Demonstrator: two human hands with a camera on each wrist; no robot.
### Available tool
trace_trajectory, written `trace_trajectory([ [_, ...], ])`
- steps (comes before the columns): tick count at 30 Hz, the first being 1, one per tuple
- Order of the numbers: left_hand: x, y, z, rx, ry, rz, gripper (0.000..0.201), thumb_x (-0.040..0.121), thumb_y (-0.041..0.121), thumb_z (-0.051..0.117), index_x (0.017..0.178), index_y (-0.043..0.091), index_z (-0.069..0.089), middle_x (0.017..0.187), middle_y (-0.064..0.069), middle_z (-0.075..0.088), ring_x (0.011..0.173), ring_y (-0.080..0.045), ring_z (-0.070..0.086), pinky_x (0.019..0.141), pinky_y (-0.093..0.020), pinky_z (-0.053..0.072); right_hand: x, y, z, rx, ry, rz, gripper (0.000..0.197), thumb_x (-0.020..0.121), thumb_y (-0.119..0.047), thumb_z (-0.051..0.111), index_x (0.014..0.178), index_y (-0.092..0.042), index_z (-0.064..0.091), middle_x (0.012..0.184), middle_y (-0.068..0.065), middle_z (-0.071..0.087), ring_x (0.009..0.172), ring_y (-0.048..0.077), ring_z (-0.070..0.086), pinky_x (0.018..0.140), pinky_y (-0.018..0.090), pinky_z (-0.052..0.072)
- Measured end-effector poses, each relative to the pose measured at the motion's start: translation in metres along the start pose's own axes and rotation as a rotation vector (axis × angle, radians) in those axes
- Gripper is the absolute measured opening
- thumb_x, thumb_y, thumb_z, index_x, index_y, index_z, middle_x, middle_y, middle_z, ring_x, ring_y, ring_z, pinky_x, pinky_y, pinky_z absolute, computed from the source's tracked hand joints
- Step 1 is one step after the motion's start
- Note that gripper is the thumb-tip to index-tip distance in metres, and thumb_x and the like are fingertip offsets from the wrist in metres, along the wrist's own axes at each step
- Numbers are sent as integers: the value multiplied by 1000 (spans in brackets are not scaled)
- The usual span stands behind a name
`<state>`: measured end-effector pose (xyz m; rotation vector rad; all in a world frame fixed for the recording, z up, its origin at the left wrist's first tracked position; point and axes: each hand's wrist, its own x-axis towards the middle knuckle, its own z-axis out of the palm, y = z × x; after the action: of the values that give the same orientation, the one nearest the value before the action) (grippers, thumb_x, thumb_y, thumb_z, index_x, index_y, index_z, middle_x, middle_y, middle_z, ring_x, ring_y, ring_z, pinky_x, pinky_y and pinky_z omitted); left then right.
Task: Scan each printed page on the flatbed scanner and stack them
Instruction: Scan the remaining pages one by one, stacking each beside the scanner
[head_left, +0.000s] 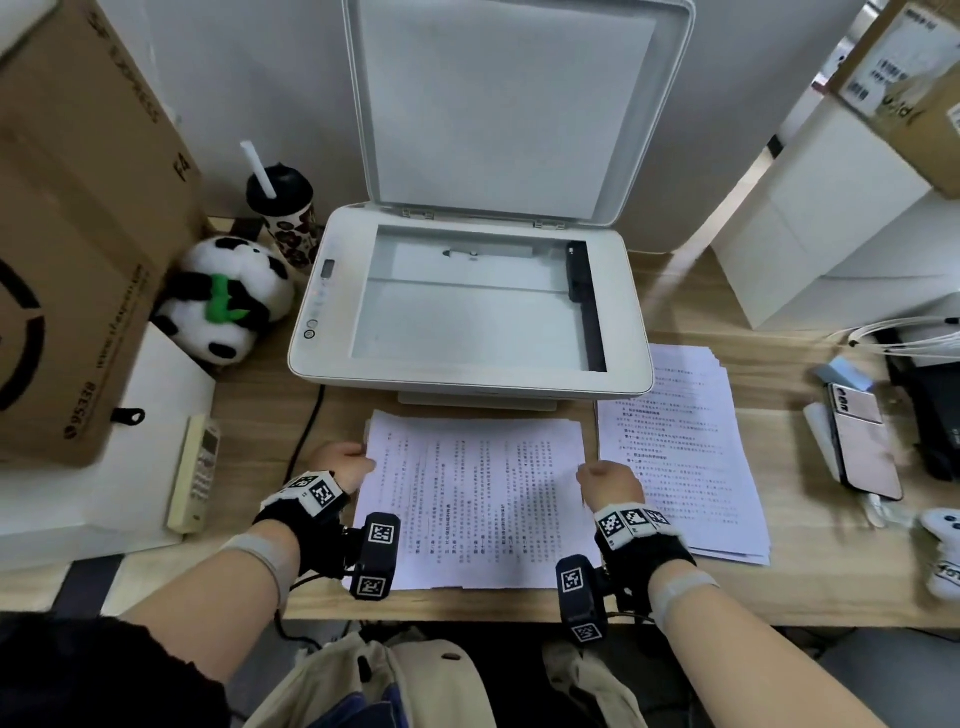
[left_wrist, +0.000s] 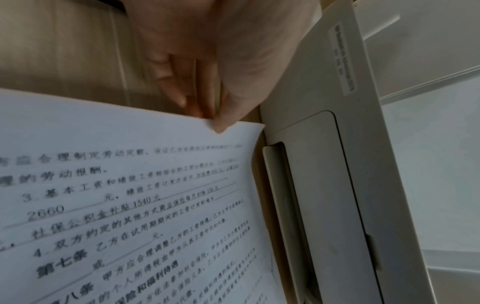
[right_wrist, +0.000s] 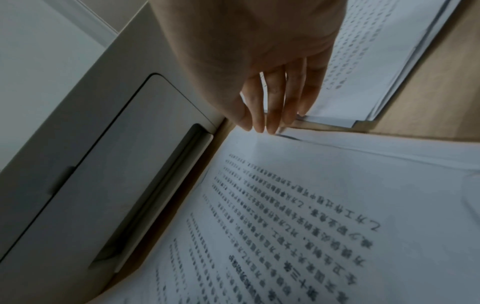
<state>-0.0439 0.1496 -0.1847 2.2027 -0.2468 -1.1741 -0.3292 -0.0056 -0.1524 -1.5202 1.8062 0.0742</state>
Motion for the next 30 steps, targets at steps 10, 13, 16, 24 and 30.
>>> trace_trajectory([
  [10, -8, 1, -2, -16, -80, -46, 14, 87, 3, 63, 98, -6, 62, 120, -26, 60, 101, -33, 59, 90, -39, 45, -6, 5, -7, 262, -100, -30, 39, 88, -9, 62, 125, -3, 53, 119, 11, 57, 109, 30, 56, 85, 30, 42],
  [13, -7, 2, -5, -93, -160, -52, 21, 87, -2, 58, 106, -2, 64, 106, -22, 66, 94, -32, 65, 85, -40, 50, -6, 8, -12, 312, -136, -43, 19, 87, 3, 56, 105, 3, 64, 108, 18, 62, 100, 29, 58, 83, 34, 46],
  [16, -21, 14, -9, -165, -257, -21, 9, 87, -4, 58, 89, 3, 63, 82, -11, 67, 57, -12, 68, 52, -21, 54, -5, 11, -17, 435, -41, -48, 18, 86, 7, 52, 95, 5, 68, 95, 15, 61, 92, 25, 54, 81, 37, 47],
  [24, -64, 96, -27, 185, -544, 306, 23, 77, 28, 71, 57, 18, 70, 53, 6, 58, 48, -3, 47, 53, -14, 40, -5, -15, -71, 616, 414, -228, 32, 85, 4, 45, 57, -9, 36, 58, 8, 28, 63, 20, 22, 50, 28, 18],
  [30, -86, 171, -49, 50, -462, 571, 25, 85, 26, 60, 66, 10, 60, 44, 1, 56, 35, -8, 41, 40, -15, 35, 1, -67, -126, 741, 604, -366, 19, 83, -12, 52, 64, -18, 49, 65, -1, 55, 69, 15, 41, 67, 27, 34],
])
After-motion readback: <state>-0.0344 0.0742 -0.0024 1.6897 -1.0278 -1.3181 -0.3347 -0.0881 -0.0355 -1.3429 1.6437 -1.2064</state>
